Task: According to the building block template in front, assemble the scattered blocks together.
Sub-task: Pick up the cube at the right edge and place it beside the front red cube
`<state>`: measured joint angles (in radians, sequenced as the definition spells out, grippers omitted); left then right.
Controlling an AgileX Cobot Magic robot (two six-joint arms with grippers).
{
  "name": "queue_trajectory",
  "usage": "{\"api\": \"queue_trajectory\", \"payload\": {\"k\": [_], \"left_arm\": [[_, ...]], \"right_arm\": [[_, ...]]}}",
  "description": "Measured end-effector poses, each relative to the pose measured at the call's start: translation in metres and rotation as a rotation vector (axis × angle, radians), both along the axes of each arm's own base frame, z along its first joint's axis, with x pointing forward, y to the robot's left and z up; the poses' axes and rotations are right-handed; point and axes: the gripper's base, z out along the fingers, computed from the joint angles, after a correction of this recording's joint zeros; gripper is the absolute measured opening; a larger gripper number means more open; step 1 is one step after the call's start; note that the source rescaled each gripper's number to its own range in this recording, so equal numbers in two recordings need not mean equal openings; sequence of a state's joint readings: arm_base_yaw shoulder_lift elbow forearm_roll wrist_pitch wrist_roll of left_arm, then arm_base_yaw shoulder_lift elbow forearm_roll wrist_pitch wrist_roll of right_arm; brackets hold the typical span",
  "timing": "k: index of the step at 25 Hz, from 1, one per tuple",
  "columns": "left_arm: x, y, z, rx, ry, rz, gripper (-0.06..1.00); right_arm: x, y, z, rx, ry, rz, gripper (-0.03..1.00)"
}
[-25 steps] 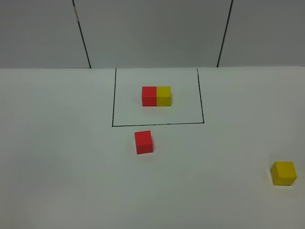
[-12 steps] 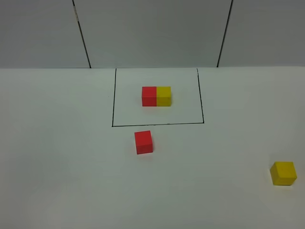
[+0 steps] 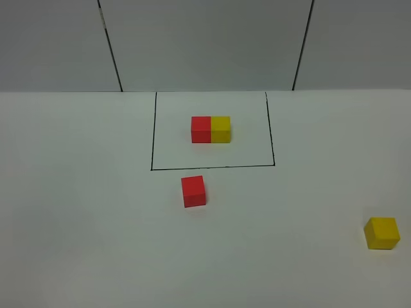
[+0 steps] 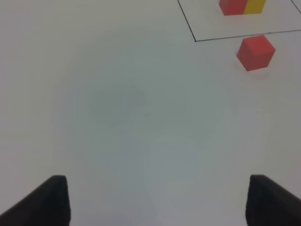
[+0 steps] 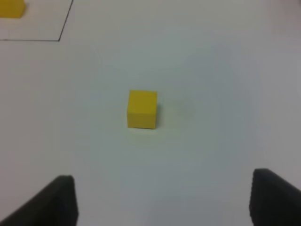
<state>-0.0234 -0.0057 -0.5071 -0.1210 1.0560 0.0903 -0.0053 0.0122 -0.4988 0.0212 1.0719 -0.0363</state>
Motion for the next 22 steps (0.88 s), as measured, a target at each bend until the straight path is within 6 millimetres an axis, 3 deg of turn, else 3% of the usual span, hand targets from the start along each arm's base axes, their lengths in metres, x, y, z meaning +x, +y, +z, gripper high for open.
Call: {"api": "queue_trajectory", "payload": {"k": [22], "left_arm": [[0.0001,0.0,0.0001,-0.001,-0.002,0.001,0.8]], "right_arm": [[0.0002,-0.0004,0.0,0.002,0.002,-0.006,0.56]]}}
